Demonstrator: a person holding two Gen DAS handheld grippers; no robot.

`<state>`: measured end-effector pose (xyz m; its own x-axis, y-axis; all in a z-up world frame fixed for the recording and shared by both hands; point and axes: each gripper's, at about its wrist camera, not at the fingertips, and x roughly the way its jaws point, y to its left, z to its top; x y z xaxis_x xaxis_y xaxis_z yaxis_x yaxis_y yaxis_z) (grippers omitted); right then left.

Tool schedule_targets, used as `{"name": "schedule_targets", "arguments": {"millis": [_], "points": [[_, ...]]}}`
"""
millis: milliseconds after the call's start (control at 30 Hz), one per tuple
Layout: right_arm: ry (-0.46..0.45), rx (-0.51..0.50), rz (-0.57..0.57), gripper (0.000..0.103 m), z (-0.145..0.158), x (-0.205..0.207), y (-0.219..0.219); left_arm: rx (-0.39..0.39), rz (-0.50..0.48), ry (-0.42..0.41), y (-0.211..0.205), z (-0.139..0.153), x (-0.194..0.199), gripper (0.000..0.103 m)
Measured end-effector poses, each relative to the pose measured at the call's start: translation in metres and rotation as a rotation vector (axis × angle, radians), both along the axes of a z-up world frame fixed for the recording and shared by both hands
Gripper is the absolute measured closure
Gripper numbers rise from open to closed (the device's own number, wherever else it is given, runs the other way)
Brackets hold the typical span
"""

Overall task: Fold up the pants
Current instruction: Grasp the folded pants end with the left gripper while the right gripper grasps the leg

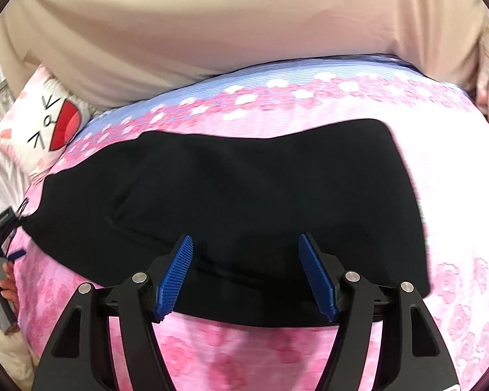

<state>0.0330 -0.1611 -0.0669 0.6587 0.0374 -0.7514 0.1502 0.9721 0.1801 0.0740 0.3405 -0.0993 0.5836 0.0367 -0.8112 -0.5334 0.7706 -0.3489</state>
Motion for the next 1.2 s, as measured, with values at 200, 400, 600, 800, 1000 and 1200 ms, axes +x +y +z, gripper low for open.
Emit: {"name": "schedule_targets", "arguments": {"millis": [200, 400, 600, 800, 1000, 1200], "points": [[-0.037, -0.048, -0.163, 0.033, 0.018, -0.027, -0.059, -0.102, 0.004, -0.041, 0.003, 0.001, 0.001, 0.005], [0.010, 0.063, -0.251, 0.024, -0.001, -0.041, -0.110, -0.005, -0.056, 0.001, -0.034, -0.006, 0.016, 0.005], [-0.005, 0.248, -0.157, 0.024, -0.027, -0.022, -0.101, 0.049, -0.045, -0.010, -0.042, -0.007, 0.032, 0.005], [-0.044, 0.214, -0.084, 0.086, -0.011, -0.014, -0.081, 0.135, -0.024, 0.024, -0.053, -0.007, 0.044, 0.005], [-0.073, 0.163, -0.104, 0.088, 0.024, -0.038, -0.120, 0.076, -0.060, 0.002, -0.065, -0.003, 0.030, 0.005], [-0.038, 0.138, -0.241, 0.088, 0.005, -0.066, -0.169, 0.103, -0.166, 0.020, -0.103, -0.006, 0.025, 0.005]]}}
